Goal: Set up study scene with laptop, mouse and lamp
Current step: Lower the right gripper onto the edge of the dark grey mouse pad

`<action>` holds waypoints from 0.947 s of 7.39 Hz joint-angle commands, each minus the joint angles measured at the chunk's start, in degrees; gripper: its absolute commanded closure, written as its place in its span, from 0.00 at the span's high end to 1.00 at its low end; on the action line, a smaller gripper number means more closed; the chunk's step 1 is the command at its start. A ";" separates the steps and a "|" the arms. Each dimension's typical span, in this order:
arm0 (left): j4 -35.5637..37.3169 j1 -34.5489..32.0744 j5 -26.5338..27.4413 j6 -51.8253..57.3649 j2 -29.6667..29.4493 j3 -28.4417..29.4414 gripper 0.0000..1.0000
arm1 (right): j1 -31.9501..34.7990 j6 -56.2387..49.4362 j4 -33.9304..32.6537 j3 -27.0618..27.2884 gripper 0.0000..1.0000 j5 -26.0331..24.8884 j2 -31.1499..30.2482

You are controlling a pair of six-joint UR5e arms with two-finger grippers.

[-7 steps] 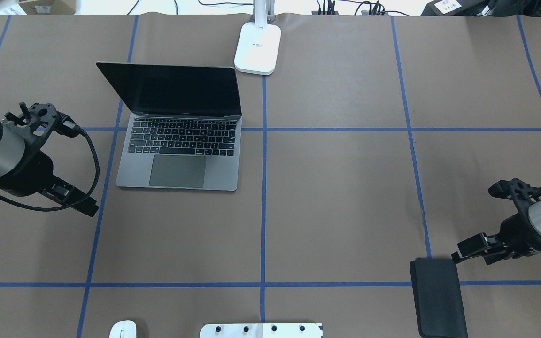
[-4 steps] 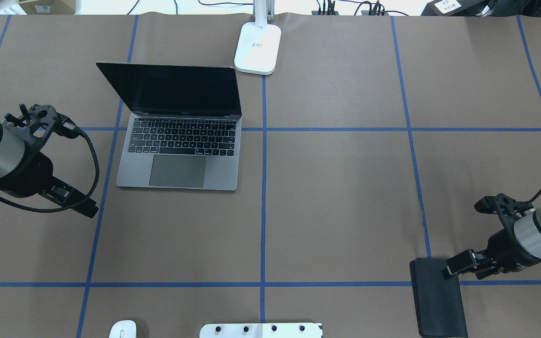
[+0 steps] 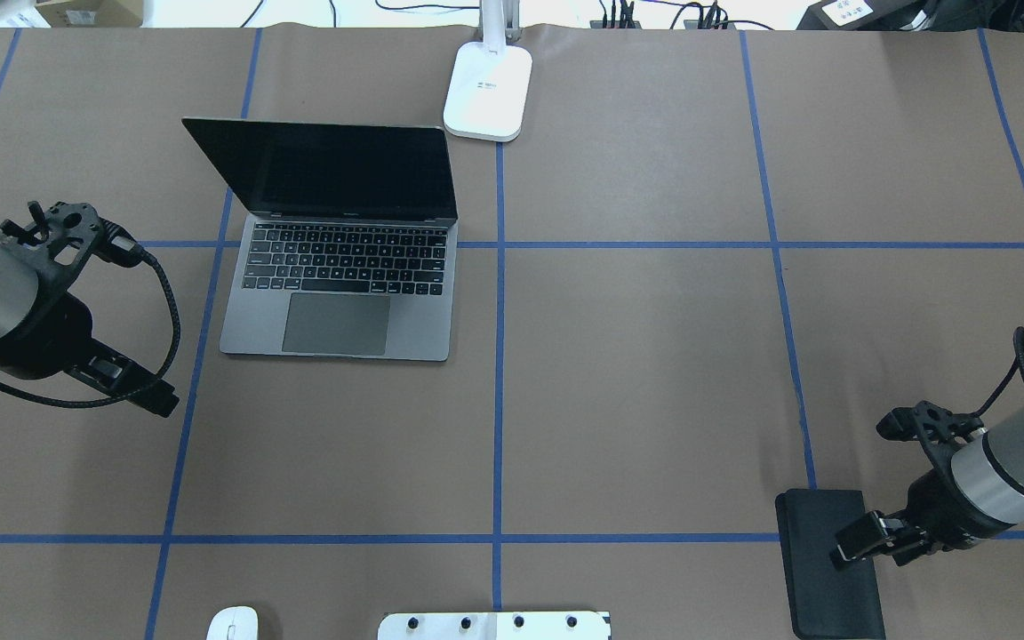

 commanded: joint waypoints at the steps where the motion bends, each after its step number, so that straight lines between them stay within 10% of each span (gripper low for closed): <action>1: 0.00 0.06 0.02 0.22 0.07 -0.05 0.99 | -0.49 -0.24 -2.83 0.18 0.87 0.26 0.30; 7: 0.09 0.06 0.02 0.39 0.16 0.04 0.99 | -0.58 -5.33 -9.07 0.44 0.82 0.53 1.88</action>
